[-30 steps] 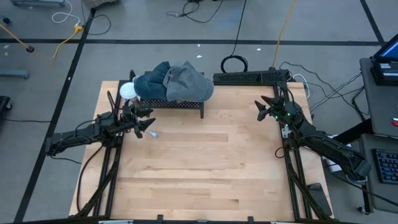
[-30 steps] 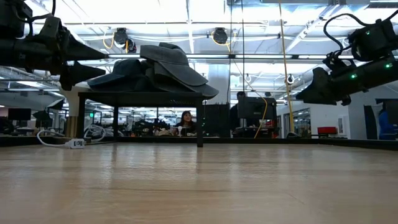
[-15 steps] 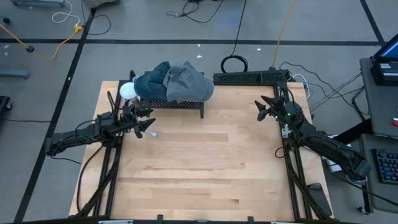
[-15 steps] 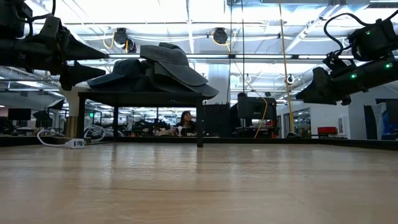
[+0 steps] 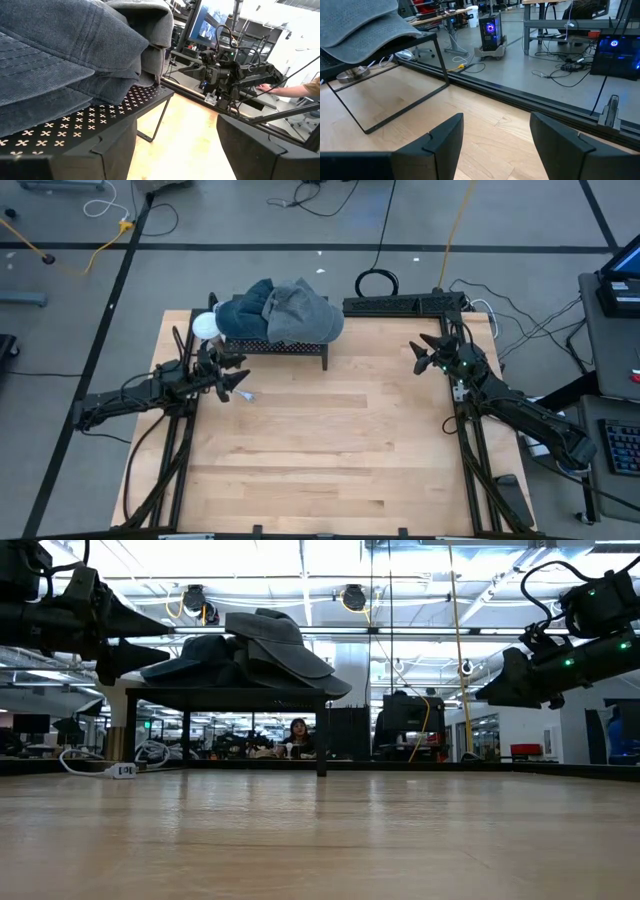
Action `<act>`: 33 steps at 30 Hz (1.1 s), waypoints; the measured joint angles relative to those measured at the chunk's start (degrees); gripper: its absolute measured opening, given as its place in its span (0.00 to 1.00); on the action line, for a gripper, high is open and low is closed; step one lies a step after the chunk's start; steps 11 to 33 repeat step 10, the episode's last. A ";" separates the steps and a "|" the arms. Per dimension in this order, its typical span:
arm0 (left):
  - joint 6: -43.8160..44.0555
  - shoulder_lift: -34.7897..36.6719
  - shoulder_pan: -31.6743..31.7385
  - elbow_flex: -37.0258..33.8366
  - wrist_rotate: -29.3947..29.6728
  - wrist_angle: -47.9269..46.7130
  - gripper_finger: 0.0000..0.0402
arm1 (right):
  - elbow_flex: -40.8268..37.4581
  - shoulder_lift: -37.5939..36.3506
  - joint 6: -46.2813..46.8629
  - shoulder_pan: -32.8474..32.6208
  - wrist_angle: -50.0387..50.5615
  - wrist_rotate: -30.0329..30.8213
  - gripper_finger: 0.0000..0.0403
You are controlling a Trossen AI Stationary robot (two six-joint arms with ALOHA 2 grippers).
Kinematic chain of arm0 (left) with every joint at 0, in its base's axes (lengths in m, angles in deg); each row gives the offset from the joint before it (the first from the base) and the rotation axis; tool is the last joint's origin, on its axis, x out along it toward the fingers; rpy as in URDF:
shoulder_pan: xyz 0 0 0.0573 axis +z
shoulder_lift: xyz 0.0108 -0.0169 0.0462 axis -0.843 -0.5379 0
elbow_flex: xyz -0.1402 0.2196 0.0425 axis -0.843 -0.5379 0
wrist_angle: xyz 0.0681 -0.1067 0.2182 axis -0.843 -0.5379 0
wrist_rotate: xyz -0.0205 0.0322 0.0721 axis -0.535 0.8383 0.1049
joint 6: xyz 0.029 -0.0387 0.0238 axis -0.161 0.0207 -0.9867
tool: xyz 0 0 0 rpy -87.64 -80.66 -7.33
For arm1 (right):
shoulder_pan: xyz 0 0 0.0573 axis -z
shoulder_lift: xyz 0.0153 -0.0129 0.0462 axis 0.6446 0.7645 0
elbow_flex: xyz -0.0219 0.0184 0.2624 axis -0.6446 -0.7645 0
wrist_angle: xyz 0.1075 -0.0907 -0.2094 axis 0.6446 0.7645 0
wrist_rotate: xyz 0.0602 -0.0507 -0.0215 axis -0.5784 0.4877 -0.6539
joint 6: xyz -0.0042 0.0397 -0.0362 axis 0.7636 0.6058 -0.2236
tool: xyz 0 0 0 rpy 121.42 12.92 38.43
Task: Pick & Place hat
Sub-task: Return to Home Position
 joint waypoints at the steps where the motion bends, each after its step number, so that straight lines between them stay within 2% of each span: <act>1: 0.00 0.00 0.00 0.00 0.00 0.00 0.69 | 0.00 0.00 0.01 0.00 0.00 0.00 0.55; 10: 0.00 0.00 0.00 0.00 0.00 0.01 0.73 | 0.00 -0.01 -0.01 0.00 0.00 0.00 0.55; 33: 0.00 0.00 0.00 0.00 0.00 0.01 0.73 | 0.00 -0.01 -0.01 0.00 0.00 0.00 0.55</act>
